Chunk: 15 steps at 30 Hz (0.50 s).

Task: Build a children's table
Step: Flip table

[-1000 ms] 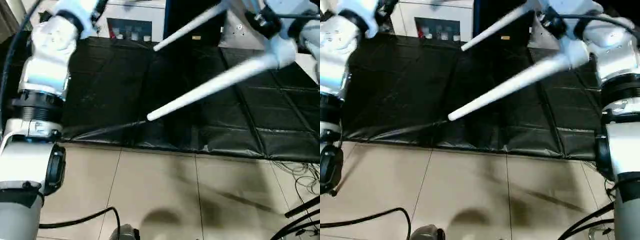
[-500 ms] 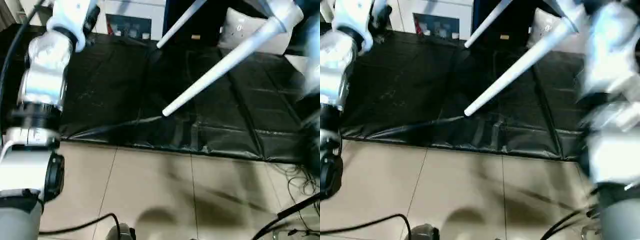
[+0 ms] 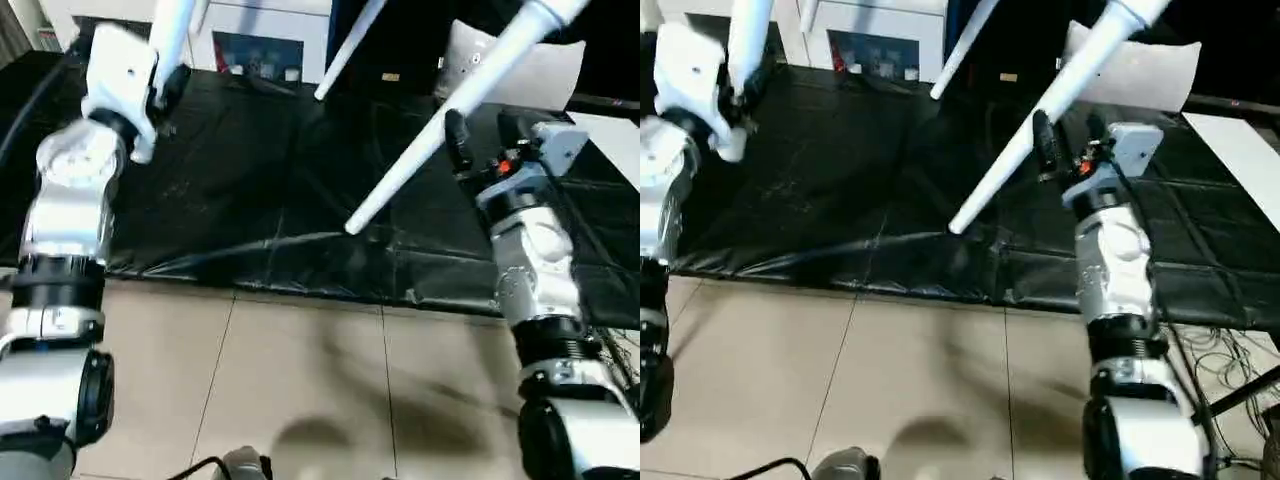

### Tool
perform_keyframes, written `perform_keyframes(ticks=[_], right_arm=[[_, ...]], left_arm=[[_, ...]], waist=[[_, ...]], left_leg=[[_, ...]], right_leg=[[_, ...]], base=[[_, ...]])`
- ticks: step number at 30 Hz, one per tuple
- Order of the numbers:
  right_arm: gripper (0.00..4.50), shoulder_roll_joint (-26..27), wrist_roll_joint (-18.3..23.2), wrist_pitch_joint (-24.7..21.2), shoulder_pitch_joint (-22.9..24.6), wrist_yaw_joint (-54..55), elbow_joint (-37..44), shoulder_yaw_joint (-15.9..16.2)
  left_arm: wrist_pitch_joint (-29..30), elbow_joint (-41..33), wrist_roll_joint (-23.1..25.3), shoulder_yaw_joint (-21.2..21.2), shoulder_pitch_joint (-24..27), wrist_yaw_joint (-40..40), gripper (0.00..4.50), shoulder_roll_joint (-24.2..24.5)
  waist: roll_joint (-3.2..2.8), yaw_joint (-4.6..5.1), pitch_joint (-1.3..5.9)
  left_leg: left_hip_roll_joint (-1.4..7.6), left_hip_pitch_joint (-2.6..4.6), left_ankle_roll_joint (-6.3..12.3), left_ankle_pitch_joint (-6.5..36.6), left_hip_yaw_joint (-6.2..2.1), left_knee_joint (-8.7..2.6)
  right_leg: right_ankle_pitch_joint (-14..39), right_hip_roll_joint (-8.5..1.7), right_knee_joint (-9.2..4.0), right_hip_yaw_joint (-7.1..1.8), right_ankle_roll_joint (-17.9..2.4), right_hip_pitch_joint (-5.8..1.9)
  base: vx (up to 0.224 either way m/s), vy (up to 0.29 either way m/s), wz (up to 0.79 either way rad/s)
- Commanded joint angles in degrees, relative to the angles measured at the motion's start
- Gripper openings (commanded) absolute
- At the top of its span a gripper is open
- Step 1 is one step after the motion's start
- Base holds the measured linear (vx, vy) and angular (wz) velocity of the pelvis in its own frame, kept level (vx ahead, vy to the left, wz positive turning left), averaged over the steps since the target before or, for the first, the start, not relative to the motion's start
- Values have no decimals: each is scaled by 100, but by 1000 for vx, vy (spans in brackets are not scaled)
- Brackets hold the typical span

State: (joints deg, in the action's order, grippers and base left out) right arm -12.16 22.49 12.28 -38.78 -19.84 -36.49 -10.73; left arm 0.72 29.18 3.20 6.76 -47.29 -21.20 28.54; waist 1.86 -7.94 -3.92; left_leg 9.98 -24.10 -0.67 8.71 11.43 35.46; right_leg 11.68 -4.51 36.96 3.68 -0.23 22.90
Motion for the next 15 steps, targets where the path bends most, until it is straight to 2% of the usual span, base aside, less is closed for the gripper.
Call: perform_keyframes(ticks=[1, 3, 4, 5, 6, 8, 9, 10, 12, 13, 15], right_arm=[[450, -57, -32, -202, -145, -16, -216, 6], [450, -53, 37, -436, -636, -229, -974, -70], [450, -47, 58, -500, -767, -286, -1183, -95], [450, -62, -42, -514, -972, -256, -1498, -79], [450, -58, -59, -514, -1136, -289, -1724, -94], [450, -47, -73, -472, -1442, -340, -2103, -142], [450, -43, -50, -496, -1523, -384, -2177, -169], [450, -48, -54, -490, -1593, -455, -2200, -162], [450, -55, -53, -484, -1654, -577, -2195, -147], [450, -72, 34, -573, -1714, -1053, -2026, -97], [450, -96, 98, -706, -1695, -1406, -1859, -40]], left_arm=[[-132, -113, 24, -245, 24, -250, 156, -50], [-248, -67, 0, -304, 20, -370, 155, -70], [-273, -53, -7, -320, 19, -403, 155, -77], [-310, -4, 2, -343, 6, -415, 155, -99], [-350, 51, -33, -331, -3, -431, 155, -136], [-448, 121, -127, -330, 18, -509, 155, -220], [-488, 142, -163, -343, 30, -556, 155, -250], [-557, 135, -202, -400, 83, -683, 155, -291], [-604, 147, -191, -449, 135, -724, 155, -326], [-667, 293, -150, -479, 231, -643, 155, -433], [-707, 453, -113, -465, 277, -511, 155, -494]], waist=[[-86, 110, 438], [-107, 106, 449], [-98, 136, 452], [-124, 118, 444], [-114, 127, 442], [-96, 129, 456], [-93, 129, 459], [-63, 119, 460], [-67, 123, 478], [-47, 120, 478], [-47, 123, 477]], left_leg=[[368, 354, -660, 2558, -243, -560], [359, 346, -658, 2513, -240, -545], [353, 314, -648, 2455, -247, -540], [356, 323, -641, 2454, -238, -538], [364, 350, -665, 2507, -226, -533], [361, 325, -651, 2381, -223, -522], [363, 311, -616, 2255, -213, -529], [364, 306, -567, 2136, -202, -520], [366, 277, -496, 1885, -197, -518], [360, 281, -414, 1793, -178, -499], [354, 269, -330, 1701, -169, -491]], right_leg=[[1691, -465, -524, -283, -832, -31], [1636, -486, -525, -287, -877, -44], [1601, -489, -503, -279, -963, -80], [1603, -486, -518, -283, -952, -55], [1567, -481, -515, -286, -981, -26], [1404, -496, -482, -287, -1040, -59], [1250, -475, -462, -281, -1060, -72], [1151, -481, -454, -283, -1063, -86], [866, -468, -418, -277, -1091, -124], [744, -462, -412, -277, -1113, -130], [707, -457, -417, -278, -1129, -148]], base=[[0, 0, 0], [0, 0, 0], [0, 0, 0], [0, 0, 0], [0, 0, 0], [0, 0, 0], [0, 0, 0], [0, 0, 0], [0, 0, 0], [0, 0, 0], [0, 0, 0]])
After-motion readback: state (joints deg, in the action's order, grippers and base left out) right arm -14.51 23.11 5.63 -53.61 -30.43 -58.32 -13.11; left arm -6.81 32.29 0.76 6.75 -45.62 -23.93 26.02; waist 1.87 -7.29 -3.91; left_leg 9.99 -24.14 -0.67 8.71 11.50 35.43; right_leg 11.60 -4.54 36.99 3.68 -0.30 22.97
